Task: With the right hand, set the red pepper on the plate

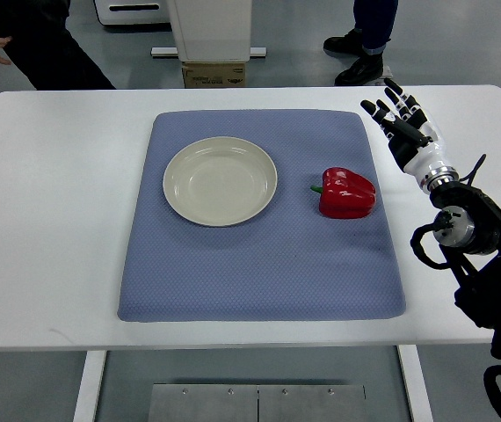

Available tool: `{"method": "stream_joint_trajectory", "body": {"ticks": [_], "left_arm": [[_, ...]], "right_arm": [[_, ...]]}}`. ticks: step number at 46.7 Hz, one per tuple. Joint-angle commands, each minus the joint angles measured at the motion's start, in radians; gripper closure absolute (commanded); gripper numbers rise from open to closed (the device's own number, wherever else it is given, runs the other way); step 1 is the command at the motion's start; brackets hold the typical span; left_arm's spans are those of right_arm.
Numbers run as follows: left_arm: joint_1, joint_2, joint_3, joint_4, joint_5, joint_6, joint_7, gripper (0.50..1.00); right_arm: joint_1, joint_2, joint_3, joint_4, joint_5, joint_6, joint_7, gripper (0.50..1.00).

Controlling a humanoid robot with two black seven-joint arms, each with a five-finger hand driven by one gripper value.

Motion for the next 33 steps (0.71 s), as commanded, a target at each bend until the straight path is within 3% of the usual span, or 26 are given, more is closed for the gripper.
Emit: {"method": "stream_joint_trajectory", "body": {"ticks": [1, 33], "left_arm": [[0.001, 0.0, 0.0, 0.0, 0.0, 0.0, 0.0, 0.5], [0.001, 0.0, 0.0, -0.001, 0.0, 0.0, 0.0, 0.5]], "right_arm": [[-0.002, 0.001, 0.0, 0.001, 0.001, 0.001, 0.0, 0.5], [-0.003, 0.005, -0.018, 0.001, 0.003, 0.008, 0.001, 0.5]]}}
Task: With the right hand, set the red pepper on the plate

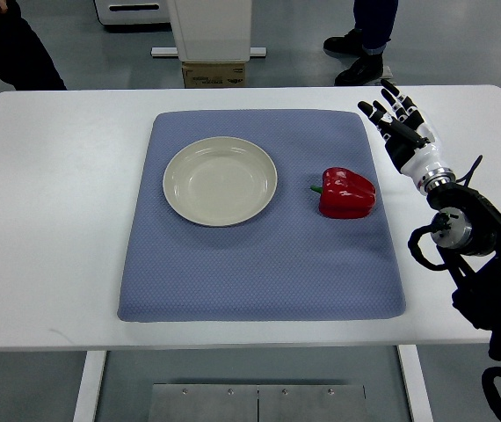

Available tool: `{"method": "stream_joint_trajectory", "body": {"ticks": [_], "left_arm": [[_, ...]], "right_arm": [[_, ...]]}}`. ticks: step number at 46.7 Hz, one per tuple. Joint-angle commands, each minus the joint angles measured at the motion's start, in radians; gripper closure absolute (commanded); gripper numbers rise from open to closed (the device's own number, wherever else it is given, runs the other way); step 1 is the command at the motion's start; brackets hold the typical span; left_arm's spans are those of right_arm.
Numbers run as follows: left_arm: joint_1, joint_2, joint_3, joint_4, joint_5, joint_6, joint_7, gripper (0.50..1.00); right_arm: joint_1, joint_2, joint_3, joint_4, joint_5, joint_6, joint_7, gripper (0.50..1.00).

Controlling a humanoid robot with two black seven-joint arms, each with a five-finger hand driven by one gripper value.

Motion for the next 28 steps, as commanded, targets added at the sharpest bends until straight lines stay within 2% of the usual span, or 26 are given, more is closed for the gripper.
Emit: {"method": "stream_joint_trajectory", "body": {"ticks": [1, 28], "left_arm": [[-0.001, 0.0, 0.0, 0.0, 0.0, 0.0, 0.0, 0.5], [0.0, 0.0, 0.0, 0.0, 0.0, 0.0, 0.0, 0.5]], "right_arm": [[0.0, 0.0, -0.009, 0.0, 0.0, 0.0, 0.0, 0.5], [-0.002, -0.005, -0.031, 0.007, -0.004, 0.005, 0.014, 0.5]]}}
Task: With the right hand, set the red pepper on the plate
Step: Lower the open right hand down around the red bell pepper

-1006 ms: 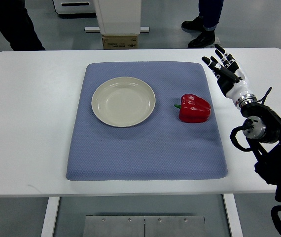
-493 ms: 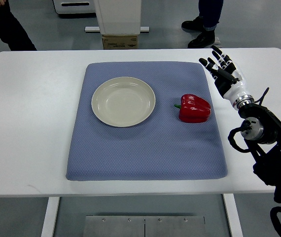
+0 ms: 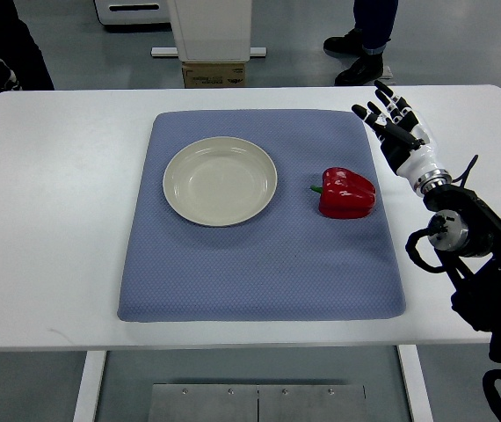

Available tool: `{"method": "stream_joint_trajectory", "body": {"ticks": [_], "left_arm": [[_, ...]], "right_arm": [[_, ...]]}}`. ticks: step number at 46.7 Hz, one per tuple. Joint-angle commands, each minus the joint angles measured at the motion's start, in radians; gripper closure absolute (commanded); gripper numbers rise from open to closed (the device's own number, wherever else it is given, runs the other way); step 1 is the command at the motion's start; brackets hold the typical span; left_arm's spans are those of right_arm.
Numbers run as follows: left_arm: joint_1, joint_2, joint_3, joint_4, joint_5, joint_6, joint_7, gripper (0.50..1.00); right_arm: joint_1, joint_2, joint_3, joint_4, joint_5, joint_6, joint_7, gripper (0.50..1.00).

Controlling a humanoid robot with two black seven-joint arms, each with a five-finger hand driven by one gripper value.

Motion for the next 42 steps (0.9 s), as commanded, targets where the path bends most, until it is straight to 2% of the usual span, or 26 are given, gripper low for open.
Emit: {"method": "stream_joint_trajectory", "body": {"ticks": [1, 19, 42], "left_arm": [[0.001, 0.0, 0.0, -0.002, 0.0, 0.0, 0.0, 0.5], [0.001, 0.0, -0.001, 0.0, 0.0, 0.0, 0.0, 0.5], [0.001, 0.0, 0.0, 0.0, 0.0, 0.0, 0.0, 0.5]], "right_arm": [[0.0, 0.0, -0.004, 0.002, -0.001, 0.0, 0.0, 0.5], [-0.002, -0.029, -0.047, 0.04, -0.162, 0.003, 0.014, 0.502], [0.012, -0.221, -0.303, 0.127, -0.357, 0.006, 0.11, 0.505]]}}
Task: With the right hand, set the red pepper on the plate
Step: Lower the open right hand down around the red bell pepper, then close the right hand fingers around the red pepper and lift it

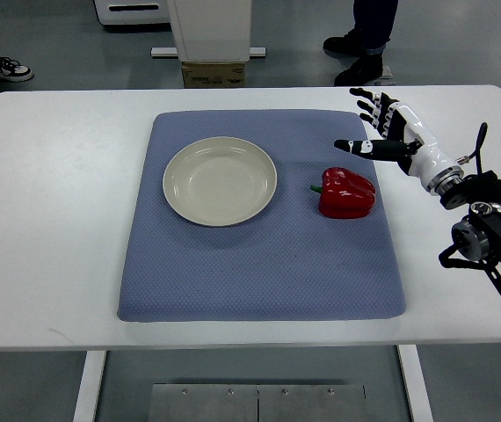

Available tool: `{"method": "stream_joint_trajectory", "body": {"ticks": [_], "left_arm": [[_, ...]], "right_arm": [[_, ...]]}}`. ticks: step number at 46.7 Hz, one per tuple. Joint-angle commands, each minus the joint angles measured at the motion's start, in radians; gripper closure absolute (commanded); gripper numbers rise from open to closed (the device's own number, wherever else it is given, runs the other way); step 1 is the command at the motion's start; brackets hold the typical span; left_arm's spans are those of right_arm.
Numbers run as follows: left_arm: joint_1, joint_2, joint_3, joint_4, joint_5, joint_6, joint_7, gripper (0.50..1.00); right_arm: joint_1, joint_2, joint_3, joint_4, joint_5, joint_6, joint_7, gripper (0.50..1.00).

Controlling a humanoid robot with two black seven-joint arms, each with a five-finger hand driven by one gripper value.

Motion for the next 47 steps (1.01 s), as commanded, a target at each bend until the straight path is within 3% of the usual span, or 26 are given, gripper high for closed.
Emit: {"method": "stream_joint_trajectory", "body": {"ticks": [1, 23, 47], "left_arm": [[-0.001, 0.0, -0.001, 0.0, 0.0, 0.0, 0.0, 0.5], [0.0, 0.0, 0.0, -0.001, 0.0, 0.0, 0.0, 0.5], [0.0, 0.0, -0.001, 0.0, 0.0, 0.0, 0.0, 0.5]], "right_arm": [[0.004, -0.024, -0.04, 0.003, -0.022, -0.001, 0.007, 0.505], [0.065, -0.128, -0.27, 0.069, -0.093, -0.002, 0.02, 0.505], [0.073, -0.132, -0.357, 0.059, -0.124, -0.008, 0.015, 0.509]]}}
